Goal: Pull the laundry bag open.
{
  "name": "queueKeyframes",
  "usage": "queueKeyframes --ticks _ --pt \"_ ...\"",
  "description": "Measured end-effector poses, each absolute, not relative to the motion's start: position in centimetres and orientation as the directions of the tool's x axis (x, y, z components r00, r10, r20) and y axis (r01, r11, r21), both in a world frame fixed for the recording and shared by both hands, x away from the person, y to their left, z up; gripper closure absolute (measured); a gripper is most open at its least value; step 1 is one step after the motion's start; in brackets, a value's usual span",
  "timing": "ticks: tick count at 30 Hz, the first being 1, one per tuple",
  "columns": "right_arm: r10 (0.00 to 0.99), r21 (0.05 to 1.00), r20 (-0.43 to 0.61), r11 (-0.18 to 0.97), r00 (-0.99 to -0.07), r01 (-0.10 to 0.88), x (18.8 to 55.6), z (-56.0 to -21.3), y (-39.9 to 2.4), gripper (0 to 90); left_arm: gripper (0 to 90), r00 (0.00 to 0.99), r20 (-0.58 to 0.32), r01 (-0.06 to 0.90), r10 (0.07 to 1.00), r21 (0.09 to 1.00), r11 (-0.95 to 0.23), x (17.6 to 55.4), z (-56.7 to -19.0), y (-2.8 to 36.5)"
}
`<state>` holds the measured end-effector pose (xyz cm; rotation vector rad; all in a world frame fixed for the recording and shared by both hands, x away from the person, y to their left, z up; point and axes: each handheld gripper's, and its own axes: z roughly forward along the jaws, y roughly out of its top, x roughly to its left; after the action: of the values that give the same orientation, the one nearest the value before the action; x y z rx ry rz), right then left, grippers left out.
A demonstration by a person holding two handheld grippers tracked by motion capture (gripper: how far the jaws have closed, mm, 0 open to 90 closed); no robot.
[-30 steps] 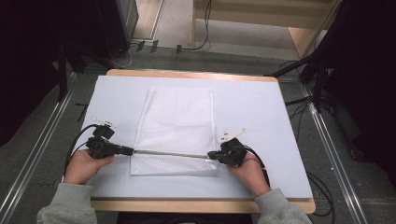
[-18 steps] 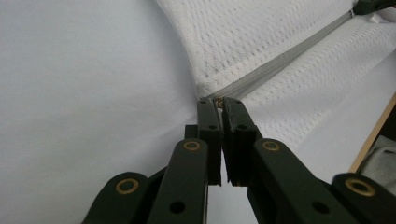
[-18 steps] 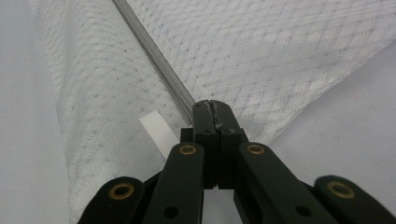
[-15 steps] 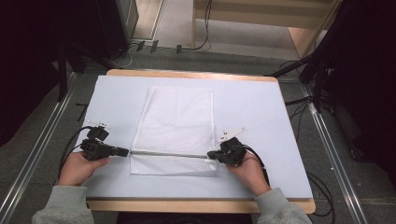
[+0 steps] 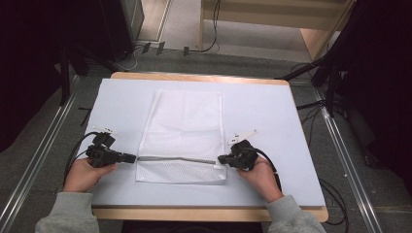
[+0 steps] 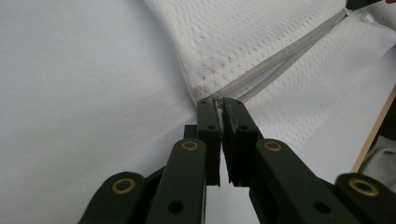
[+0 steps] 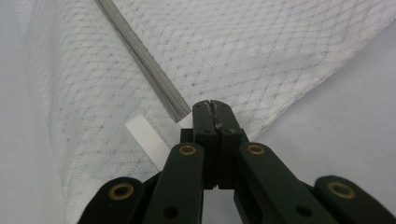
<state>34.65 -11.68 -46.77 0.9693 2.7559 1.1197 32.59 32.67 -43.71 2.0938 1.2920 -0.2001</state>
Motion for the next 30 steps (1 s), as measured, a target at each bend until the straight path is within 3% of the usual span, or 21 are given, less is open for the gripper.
queueKeyframes --ticks 8,21,30 --pt "0.539 0.676 0.2 0.528 -0.818 0.513 33.9 -45.5 -11.1 90.0 85.0 0.508 -0.456 0.84 0.731 0.451 -0.302 32.4 -43.9 32.5" --pt "0.532 0.669 0.201 0.539 -0.822 0.512 32.9 -45.5 -11.4 88.2 84.8 0.542 -0.459 0.828 0.704 0.437 -0.352 31.6 -44.2 31.6" --pt "0.552 0.682 0.196 0.517 -0.811 0.517 32.6 -45.0 -12.3 83.2 69.6 0.56 -0.401 0.797 0.725 0.502 -0.337 31.4 -43.7 31.7"
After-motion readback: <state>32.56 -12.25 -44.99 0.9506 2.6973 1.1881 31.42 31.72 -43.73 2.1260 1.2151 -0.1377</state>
